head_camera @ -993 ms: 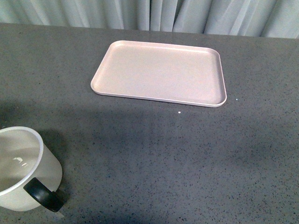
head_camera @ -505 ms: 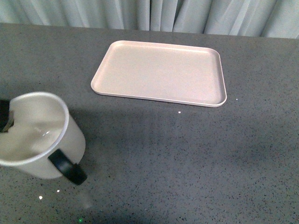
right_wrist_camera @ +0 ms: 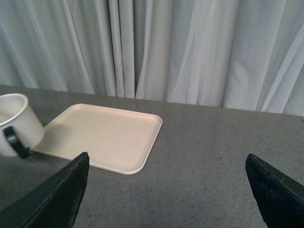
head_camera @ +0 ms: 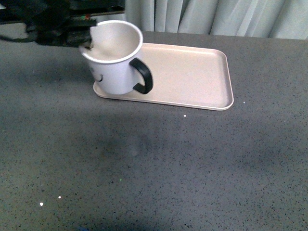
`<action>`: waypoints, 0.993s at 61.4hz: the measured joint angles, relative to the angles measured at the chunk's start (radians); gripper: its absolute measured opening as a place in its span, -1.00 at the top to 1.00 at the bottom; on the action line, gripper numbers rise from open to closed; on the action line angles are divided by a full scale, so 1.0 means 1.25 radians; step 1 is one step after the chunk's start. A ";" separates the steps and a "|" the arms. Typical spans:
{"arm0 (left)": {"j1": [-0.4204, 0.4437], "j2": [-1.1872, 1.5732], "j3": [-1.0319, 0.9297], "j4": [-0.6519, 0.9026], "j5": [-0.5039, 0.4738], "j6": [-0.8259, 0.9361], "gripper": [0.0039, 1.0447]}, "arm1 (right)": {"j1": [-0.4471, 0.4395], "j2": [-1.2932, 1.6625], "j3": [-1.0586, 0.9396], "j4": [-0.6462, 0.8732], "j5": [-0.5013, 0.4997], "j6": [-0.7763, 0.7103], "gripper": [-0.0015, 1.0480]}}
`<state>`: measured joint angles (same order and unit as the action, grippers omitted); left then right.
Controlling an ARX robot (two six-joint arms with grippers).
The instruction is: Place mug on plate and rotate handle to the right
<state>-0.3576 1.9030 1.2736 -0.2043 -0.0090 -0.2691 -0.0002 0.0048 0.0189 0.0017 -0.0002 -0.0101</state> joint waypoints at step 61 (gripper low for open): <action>-0.081 0.338 0.413 -0.168 -0.001 -0.002 0.92 | 0.000 0.000 0.000 0.000 0.000 0.000 -0.82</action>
<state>-0.4583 2.3249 1.7893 -0.4149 -0.0101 -0.2722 -0.0006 0.0048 0.0189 0.0017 -0.0002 -0.0101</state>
